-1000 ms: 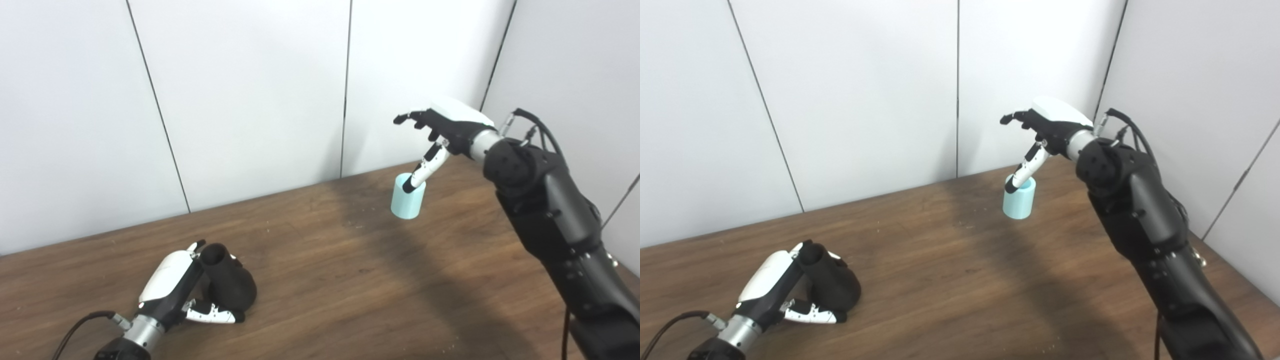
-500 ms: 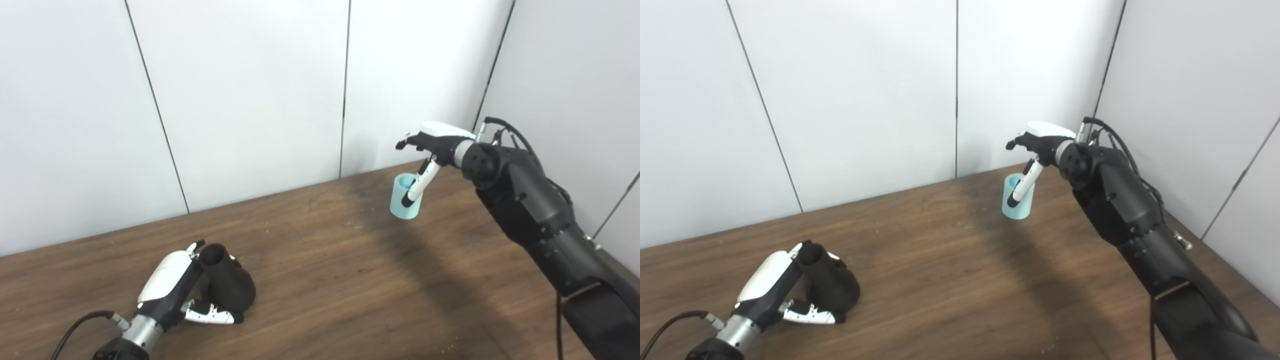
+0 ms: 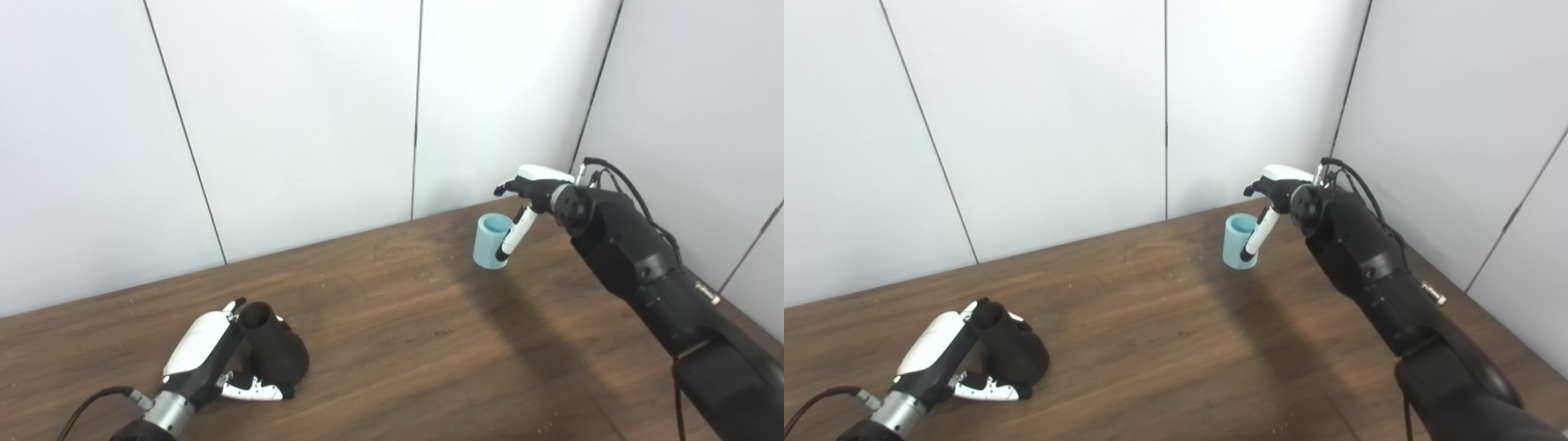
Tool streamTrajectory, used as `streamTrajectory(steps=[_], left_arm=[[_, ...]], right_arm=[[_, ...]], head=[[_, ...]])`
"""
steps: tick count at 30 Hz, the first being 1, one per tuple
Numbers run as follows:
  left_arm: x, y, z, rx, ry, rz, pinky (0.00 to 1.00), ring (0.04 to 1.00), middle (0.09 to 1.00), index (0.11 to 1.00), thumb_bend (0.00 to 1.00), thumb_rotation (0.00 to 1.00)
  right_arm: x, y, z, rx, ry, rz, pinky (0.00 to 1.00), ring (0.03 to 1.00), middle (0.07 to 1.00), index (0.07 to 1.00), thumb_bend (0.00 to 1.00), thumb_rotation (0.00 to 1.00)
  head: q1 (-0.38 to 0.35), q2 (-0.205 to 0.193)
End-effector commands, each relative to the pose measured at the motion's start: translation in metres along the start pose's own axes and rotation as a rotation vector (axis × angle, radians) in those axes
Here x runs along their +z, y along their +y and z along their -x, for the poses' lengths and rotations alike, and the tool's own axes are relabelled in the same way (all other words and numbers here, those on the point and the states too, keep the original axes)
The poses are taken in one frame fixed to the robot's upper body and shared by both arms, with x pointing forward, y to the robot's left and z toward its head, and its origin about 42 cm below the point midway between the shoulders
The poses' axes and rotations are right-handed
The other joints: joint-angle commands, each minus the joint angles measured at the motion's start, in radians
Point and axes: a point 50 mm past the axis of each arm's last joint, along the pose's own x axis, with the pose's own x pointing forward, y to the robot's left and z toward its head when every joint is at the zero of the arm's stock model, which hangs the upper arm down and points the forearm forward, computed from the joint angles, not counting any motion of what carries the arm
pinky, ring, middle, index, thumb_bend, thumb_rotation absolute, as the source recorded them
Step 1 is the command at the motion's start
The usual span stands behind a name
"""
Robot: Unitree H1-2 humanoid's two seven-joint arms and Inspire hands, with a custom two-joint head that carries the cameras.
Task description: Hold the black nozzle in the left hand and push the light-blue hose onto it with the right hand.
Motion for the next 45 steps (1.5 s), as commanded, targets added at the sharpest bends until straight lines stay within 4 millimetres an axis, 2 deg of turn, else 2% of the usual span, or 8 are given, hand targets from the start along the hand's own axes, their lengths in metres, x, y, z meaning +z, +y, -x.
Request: streamTrajectory(steps=[1,20,27,30,39,40,42,45], left_arm=[[-0.028,-0.052,0.039,-0.253,0.152,-0.036,1.00,0.623,0.491,0.482,0.52,0.00],[-0.025,-0.053,0.046,-0.270,0.147,-0.028,1.00,0.624,0.494,0.481,0.52,0.00],[-0.023,-0.055,0.046,-0.261,0.152,-0.034,1.00,0.623,0.493,0.481,0.52,0.00],[-0.022,-0.057,0.046,-0.257,0.145,-0.030,1.00,0.621,0.493,0.481,0.52,0.00],[-0.022,-0.055,0.046,-0.257,0.135,-0.023,1.00,0.616,0.497,0.478,0.52,0.00],[-0.022,-0.055,0.046,-0.257,0.135,-0.022,1.00,0.616,0.499,0.476,0.52,0.00],[-0.022,-0.054,0.046,-0.258,0.136,-0.022,1.00,0.616,0.502,0.474,0.52,0.00],[-0.022,-0.053,0.046,-0.260,0.137,-0.024,1.00,0.616,0.503,0.474,0.52,0.00]], right_arm=[[0.010,-0.035,0.001,-0.107,-0.022,-0.020,0.77,0.943,0.971,0.890,0.95,0.18],[0.013,-0.002,-0.013,-0.165,-0.076,-0.029,0.75,0.865,0.874,0.837,0.93,0.15],[0.010,0.001,-0.016,-0.143,-0.091,-0.052,0.64,0.731,0.798,0.806,0.90,0.10],[0.006,0.003,-0.014,-0.114,-0.091,-0.045,0.59,0.695,0.746,0.712,0.84,0.04],[0.006,0.006,-0.012,-0.120,-0.076,-0.057,0.54,0.618,0.707,0.698,0.80,0.00],[0.006,0.005,-0.012,-0.125,-0.074,-0.053,0.52,0.591,0.675,0.683,0.79,0.00],[0.006,0.005,-0.011,-0.140,-0.066,-0.041,0.48,0.526,0.518,0.547,0.58,0.00],[0.006,0.007,-0.009,-0.175,-0.049,-0.022,0.41,0.466,0.485,0.488,0.53,0.00]], head=[[0.000,0.001],[0.028,0.026],[0.031,0.033],[0.031,0.036],[0.036,0.053],[0.034,0.056],[0.034,0.056],[0.036,0.061]])
